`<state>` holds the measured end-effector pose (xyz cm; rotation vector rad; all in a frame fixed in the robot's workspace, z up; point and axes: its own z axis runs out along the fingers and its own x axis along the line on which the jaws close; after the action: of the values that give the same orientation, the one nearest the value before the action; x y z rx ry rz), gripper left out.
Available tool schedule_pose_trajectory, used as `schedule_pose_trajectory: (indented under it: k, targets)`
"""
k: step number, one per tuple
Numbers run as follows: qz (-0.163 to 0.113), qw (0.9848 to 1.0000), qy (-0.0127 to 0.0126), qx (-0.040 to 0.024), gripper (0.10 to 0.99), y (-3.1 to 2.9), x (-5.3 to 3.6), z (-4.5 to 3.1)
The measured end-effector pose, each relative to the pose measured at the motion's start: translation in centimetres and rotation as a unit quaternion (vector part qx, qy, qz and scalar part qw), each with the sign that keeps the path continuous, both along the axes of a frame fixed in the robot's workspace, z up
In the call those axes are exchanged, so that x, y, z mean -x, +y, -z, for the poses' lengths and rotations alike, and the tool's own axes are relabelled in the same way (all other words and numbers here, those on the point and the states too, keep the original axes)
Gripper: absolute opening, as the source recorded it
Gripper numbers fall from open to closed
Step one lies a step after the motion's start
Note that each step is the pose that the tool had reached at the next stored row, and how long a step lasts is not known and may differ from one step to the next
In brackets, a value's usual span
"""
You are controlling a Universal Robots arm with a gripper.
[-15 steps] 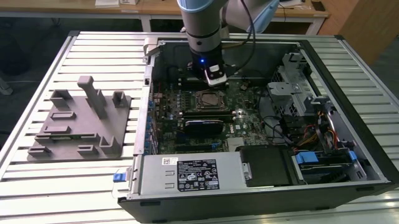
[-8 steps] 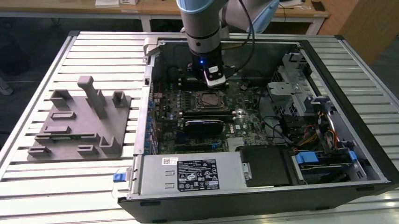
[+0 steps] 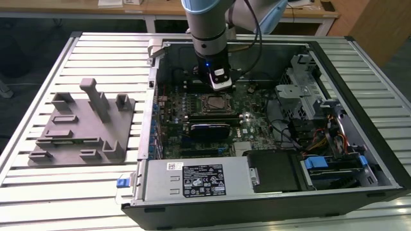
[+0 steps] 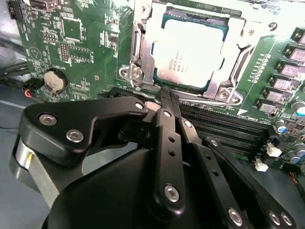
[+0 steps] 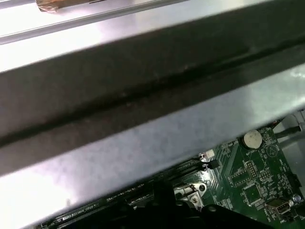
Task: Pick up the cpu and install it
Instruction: 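Install the first cpu locking lever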
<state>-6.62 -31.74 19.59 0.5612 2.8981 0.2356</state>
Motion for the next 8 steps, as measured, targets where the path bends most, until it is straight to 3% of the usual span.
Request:
schedule_pose_trajectory:
  k: [8]
  targets:
    - [0.006,1.0000,-0.0001,0.0077,0.106,0.70,-0.06,0.06]
